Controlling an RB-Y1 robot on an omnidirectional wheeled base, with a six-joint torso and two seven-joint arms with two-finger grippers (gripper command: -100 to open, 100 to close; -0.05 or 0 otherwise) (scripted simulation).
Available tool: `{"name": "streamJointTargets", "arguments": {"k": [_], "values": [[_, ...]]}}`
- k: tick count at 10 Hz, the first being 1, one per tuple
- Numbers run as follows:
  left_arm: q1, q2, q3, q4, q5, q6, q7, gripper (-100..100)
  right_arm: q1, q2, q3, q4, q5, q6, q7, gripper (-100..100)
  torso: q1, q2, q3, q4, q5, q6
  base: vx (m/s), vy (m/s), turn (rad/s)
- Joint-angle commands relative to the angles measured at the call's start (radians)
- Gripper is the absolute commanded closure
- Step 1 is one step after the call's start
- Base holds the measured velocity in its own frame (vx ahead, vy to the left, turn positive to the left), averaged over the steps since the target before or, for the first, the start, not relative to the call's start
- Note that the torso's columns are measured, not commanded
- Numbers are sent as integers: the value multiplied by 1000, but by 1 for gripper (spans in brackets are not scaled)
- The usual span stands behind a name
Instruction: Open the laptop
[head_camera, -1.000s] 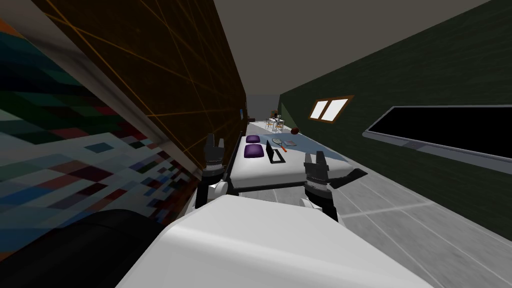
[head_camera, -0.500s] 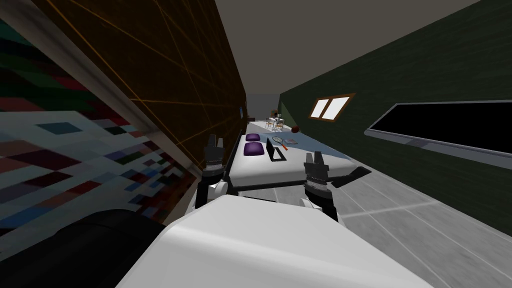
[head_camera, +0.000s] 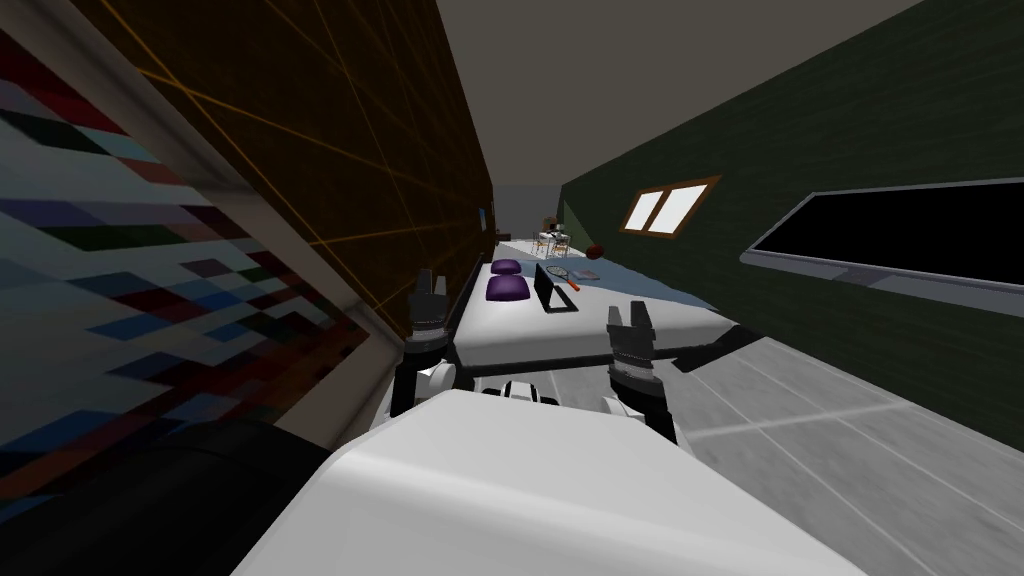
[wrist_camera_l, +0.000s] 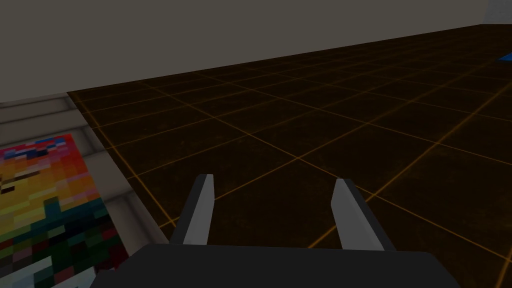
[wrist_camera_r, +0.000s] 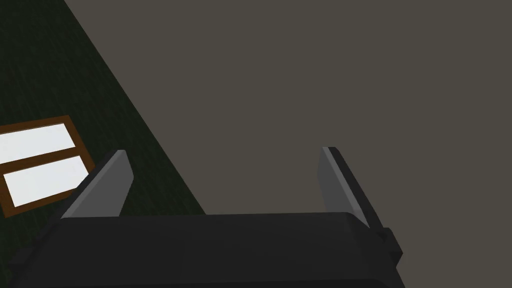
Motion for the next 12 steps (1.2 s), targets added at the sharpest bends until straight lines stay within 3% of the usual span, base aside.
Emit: {"name": "streamJointTargets", "arguments": {"k": [1,11,12], "values": [[0,0,0,0,0,0,0,0,-30,-58,3,41,61,32,35,-100,0,9,-20,10,0,0,-1,14,65],[0,0,0,0,0,0,0,0,-184,-197,0,209,346,201,199,-100,0,13,-25,14,0,0,2,17,85],[0,0,0,0,0,0,0,0,-184,-197,0,209,359,201,199,-100,0,13,-25,14,0,0,2,11,35]]}}
